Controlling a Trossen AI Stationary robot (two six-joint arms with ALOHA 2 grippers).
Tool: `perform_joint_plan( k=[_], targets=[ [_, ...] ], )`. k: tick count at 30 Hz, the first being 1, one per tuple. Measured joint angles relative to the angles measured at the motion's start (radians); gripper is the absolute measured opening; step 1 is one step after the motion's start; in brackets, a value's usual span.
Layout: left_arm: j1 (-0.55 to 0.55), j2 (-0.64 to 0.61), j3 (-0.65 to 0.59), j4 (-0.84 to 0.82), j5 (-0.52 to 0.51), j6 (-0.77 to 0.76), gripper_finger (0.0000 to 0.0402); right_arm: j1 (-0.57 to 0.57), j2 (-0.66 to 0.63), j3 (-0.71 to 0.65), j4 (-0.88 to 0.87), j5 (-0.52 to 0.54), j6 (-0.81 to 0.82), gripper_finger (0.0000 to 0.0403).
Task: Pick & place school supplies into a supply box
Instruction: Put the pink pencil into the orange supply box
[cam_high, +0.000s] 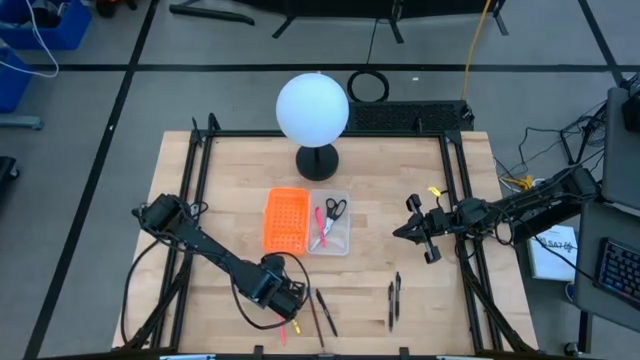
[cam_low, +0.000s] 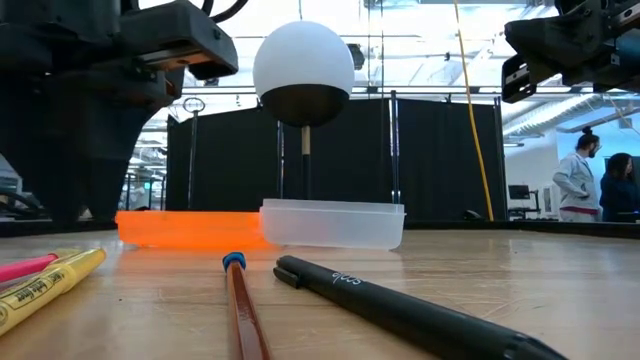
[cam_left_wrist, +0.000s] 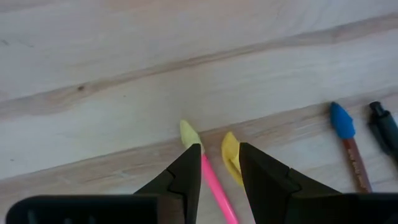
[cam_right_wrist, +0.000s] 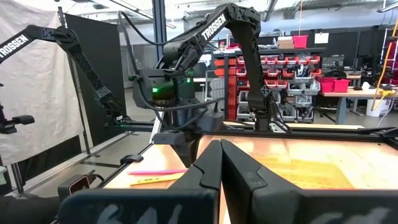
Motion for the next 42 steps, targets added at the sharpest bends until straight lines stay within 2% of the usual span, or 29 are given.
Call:
perform_joint_plan(
  k=[8,19,27,30,36,42],
  targets=[
    [-0.009,0.005,0.0,0.002,0.015,-0.012,0.0115,0.0,0.0,0.0,0.0,0.0,0.0,0.0],
    [0.005,0.106,0.005,0.027,0.051,0.025,0.0115,0.0,0.0,0.0,0.001,0.002,0.002,0.0],
    [0.005,0.111,0.003,0.023,0.038,0.055,0.0113,0.0,0.0,0.0,0.001,0.003,0.003,0.0],
    [0.004,0.112,0.003,0.024,0.021,0.086,0.0093,0.0,0.0,0.0,0.0,0.003,0.003,0.0],
    [0.002,0.114,0.002,0.02,-0.055,0.15,0.0017,0.0,0.0,0.0,0.0,0.003,0.003,0.0],
    [0.003,0.108,0.002,0.008,-0.171,0.155,0.0031,0.0,0.0,0.0,0.0,0.003,0.002,0.0]
  ],
)
